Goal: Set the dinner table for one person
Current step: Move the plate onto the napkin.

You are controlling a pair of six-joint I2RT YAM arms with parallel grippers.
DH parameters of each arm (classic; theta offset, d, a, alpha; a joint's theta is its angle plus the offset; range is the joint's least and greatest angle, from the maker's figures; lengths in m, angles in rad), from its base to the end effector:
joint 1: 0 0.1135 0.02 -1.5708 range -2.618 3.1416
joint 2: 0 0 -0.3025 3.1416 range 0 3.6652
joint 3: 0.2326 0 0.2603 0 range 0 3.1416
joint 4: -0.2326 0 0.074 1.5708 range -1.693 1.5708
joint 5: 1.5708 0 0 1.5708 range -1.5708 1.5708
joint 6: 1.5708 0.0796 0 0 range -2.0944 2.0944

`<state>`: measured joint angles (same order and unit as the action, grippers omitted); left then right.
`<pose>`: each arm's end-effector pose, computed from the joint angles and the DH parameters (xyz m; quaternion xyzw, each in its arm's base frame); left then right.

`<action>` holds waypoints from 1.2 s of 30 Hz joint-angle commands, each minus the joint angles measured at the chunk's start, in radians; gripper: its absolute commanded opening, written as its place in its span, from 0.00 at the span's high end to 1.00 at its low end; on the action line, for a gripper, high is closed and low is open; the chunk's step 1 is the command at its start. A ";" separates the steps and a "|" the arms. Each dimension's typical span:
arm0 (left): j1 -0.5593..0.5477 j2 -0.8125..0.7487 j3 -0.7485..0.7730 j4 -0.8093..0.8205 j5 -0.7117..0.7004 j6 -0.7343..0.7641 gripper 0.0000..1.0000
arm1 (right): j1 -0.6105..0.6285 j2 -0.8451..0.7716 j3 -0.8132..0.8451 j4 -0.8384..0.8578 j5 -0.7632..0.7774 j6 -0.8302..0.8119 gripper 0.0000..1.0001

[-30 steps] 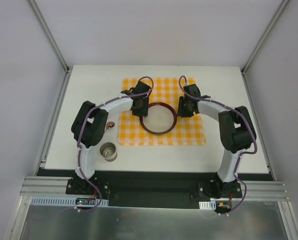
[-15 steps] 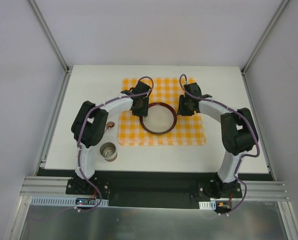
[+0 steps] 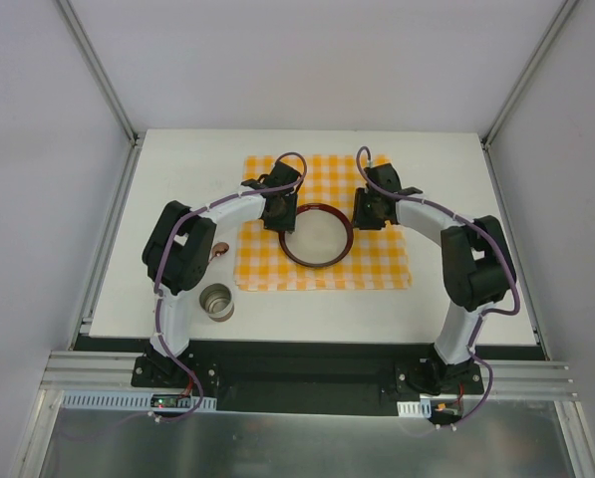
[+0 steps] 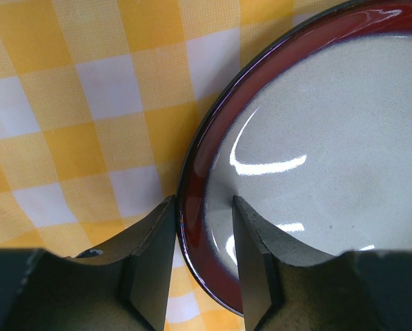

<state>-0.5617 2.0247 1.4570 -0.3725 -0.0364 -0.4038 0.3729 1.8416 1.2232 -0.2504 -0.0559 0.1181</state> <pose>0.4154 -0.2580 0.1758 0.0693 0.9480 -0.1286 0.2826 0.4093 0.1649 0.1898 -0.1288 0.9298 0.1090 0.3270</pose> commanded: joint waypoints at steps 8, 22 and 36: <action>0.000 -0.024 -0.018 -0.006 -0.022 0.010 0.64 | 0.024 0.041 0.045 0.005 -0.039 0.005 0.66; 0.000 0.003 -0.003 -0.006 -0.011 0.020 1.00 | 0.024 0.140 0.012 0.117 -0.154 0.011 1.00; -0.003 -0.059 -0.043 0.007 -0.025 0.010 1.00 | 0.026 0.067 -0.016 0.100 -0.134 -0.011 1.00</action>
<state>-0.5411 2.0151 1.4506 -0.3637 -0.0685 -0.4007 0.3668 1.9232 1.2308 -0.1532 -0.1925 0.1093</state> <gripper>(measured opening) 0.052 0.049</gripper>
